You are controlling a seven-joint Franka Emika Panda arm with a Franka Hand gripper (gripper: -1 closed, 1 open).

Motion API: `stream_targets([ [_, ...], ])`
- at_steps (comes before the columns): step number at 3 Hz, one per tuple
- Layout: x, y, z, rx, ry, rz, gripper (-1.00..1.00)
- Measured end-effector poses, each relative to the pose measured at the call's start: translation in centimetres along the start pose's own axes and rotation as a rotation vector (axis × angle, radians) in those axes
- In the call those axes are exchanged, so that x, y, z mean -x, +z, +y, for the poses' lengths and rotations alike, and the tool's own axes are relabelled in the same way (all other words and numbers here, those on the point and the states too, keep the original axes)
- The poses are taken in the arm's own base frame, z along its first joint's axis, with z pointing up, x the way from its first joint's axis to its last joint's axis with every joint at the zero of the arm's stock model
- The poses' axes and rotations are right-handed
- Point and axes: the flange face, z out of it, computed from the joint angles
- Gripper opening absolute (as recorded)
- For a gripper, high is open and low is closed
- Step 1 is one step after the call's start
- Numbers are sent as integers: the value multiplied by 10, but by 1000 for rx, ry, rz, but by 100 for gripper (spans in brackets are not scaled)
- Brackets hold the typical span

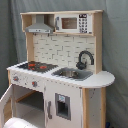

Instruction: Play with the kitchen

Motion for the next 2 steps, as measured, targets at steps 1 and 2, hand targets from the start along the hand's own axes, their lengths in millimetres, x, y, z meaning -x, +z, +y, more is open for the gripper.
stream_targets([
  [1, -14, 0, 24, 34, 15, 18, 100],
  [2, -26, 12, 43, 59, 12, 21, 100],
])
